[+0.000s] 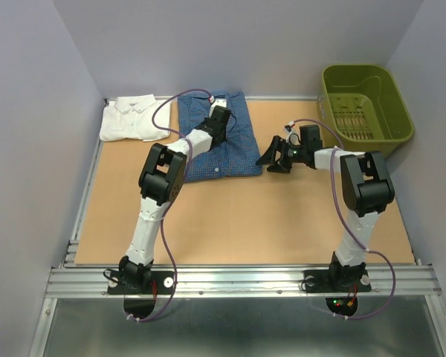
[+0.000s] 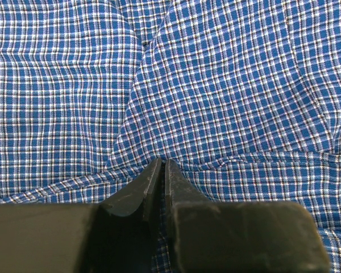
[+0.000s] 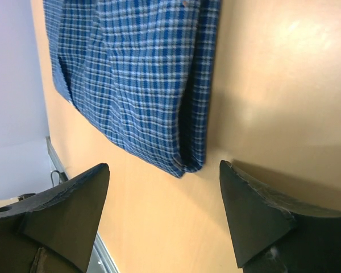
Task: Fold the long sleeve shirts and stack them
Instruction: Fold the shirt
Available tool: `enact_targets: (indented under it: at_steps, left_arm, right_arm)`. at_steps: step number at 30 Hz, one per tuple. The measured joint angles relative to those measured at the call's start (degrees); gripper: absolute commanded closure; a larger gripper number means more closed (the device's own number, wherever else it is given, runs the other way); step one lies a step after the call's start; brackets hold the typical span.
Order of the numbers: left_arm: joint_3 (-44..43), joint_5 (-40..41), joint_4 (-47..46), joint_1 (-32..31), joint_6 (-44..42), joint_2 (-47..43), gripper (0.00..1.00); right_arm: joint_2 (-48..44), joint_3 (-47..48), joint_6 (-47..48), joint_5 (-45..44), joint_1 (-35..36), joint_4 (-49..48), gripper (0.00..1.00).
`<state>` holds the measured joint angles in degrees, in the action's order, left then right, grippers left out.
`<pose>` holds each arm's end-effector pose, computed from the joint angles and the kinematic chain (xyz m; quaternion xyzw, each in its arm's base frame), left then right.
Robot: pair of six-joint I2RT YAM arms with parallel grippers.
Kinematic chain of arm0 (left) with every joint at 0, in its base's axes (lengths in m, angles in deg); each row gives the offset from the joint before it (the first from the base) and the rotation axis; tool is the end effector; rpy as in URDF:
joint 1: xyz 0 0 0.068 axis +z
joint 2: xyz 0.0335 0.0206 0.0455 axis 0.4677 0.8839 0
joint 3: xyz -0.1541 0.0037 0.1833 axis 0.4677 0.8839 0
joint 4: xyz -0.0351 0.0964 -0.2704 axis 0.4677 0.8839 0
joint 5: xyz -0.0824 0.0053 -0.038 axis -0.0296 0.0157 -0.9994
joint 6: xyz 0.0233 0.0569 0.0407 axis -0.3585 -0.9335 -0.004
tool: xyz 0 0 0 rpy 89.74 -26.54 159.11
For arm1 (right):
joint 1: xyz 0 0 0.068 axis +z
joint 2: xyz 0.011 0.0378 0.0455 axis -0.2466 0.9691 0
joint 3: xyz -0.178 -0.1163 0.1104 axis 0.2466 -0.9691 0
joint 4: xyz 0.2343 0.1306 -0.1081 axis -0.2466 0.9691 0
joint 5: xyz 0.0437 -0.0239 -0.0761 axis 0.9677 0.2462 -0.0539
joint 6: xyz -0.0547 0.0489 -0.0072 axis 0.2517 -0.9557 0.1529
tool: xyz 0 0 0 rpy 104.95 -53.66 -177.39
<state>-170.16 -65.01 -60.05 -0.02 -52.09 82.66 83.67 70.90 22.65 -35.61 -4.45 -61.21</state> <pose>0.5042 -0.2453 0.1111 0.0383 0.8757 -0.0317 0.4803 0.4061 0.1150 0.0806 -0.0069 0.8636 0.4549 0.2171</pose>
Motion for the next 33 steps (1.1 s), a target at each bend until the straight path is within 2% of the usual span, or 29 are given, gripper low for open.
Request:
enact_targets:
  at_steps: [9,17,19,22,26,28,31,33]
  left_arm:
    - [0.0,-1.0,-0.2,0.3,1.3,0.0,0.78]
    - [0.2,-1.8,1.7,0.6,3.2,-1.6,0.53]
    - [0.5,-1.7,3.3,0.9,4.0,-3.5,0.44]
    - [1.0,-2.1,4.3,1.9,5.5,-7.1,0.35]
    - [3.8,-2.8,4.7,4.5,7.9,-13.8,0.34]
    - [7.6,-3.1,4.5,5.9,9.1,-18.7,0.38]
    - [15.1,-4.3,4.4,7.4,11.6,-26.1,0.47]
    - [20.9,-6.6,4.7,7.4,13.7,-30.8,0.53]
  right_arm:
    - [-2.2,-0.8,2.0,-1.0,-0.3,3.6,0.22]
    - [-9.5,-0.8,1.4,-6.0,-0.3,4.0,0.22]
    - [-10.1,-0.8,0.9,-6.9,0.1,4.0,0.22]
    - [-10.1,-0.8,-0.2,-8.2,0.9,4.2,0.22]
    - [-10.1,-0.7,-2.2,-10.1,3.7,3.9,0.24]
    - [-10.1,-0.7,-3.4,-11.1,5.5,3.6,0.27]
    - [-9.9,-0.5,-6.4,-12.2,8.4,1.2,0.37]
    - [-9.0,0.4,-8.6,-12.1,9.9,-0.9,0.47]
